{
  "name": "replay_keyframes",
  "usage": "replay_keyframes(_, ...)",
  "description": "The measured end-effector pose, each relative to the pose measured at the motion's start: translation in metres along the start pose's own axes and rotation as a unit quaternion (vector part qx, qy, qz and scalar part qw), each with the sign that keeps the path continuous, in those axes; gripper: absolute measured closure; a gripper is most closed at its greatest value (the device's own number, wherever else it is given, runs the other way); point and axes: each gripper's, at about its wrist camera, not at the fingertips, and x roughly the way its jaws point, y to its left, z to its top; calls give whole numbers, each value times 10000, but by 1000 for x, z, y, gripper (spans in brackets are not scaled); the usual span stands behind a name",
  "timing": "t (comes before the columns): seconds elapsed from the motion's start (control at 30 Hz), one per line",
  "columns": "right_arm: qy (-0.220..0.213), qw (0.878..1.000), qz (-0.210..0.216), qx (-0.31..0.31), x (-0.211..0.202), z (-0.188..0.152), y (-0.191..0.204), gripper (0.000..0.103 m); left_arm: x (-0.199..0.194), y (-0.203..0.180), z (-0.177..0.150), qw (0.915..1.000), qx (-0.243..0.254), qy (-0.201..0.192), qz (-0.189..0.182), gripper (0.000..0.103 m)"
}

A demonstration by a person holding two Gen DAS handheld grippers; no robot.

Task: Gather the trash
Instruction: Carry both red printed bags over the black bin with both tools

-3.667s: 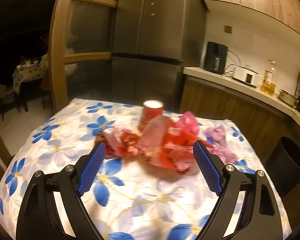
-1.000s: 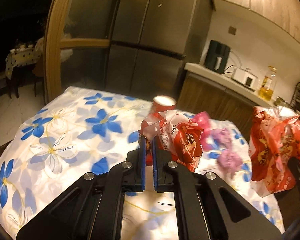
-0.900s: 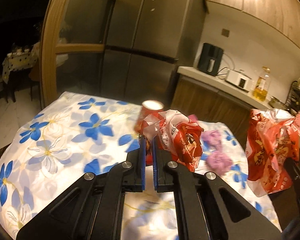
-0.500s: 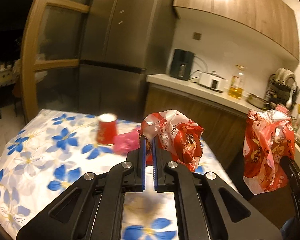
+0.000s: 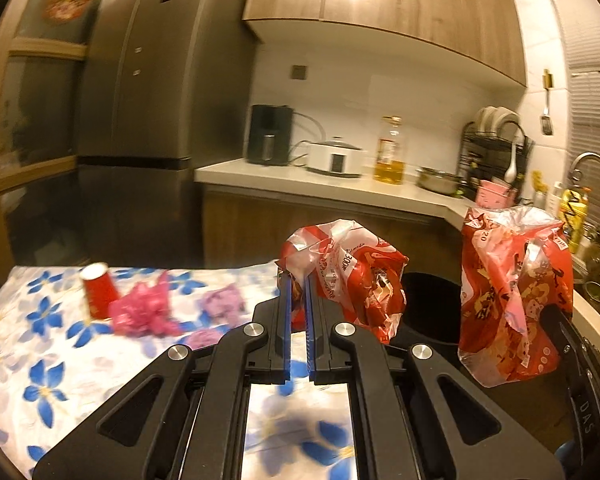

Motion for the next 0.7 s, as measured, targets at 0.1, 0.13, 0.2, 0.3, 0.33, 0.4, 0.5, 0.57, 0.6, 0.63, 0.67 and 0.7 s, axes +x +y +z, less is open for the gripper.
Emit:
replay_keyframes(0.1,-100,9998,-200,-4,-1,4,-13,102,9,-18,3,9998,11,-3,-191,98)
replay_keyframes(0.13,-113,9996,-247,-3,-1,5,-17,102,12,-24,4,9997,13,-15,-257,98)
replay_keyframes(0.2,-141,9994,-330,2,0,6,-25,102,17,-35,5,9994,17,-36,-346,98)
replay_keyframes(0.3,-212,9986,-480,-23,1,7,-35,102,29,-51,6,9990,30,-60,-449,98)
replay_keyframes(0.33,-223,9983,-530,-19,2,6,-39,102,32,-55,6,9988,19,-67,-479,98)
replay_keyframes(0.4,-247,9979,-598,-12,5,6,-45,102,38,-62,6,9985,-14,-71,-544,98)
replay_keyframes(0.5,-297,9970,-719,-36,11,4,-53,102,48,-72,5,9980,-60,-88,-620,98)
replay_keyframes(0.57,-309,9965,-779,-66,16,3,-57,102,55,-81,3,9979,-38,-137,-640,98)
replay_keyframes(0.6,-302,9962,-813,-77,20,1,-60,102,57,-83,3,9978,-39,-156,-647,98)
replay_keyframes(0.63,-301,9961,-830,-73,23,1,-62,102,61,-86,2,9977,-38,-160,-654,98)
replay_keyframes(0.67,-292,9958,-860,-64,27,0,-66,102,65,-88,1,9977,-55,-157,-663,98)
replay_keyframes(0.7,-282,9957,-876,-57,28,-1,-67,102,69,-90,0,9976,-65,-152,-676,98)
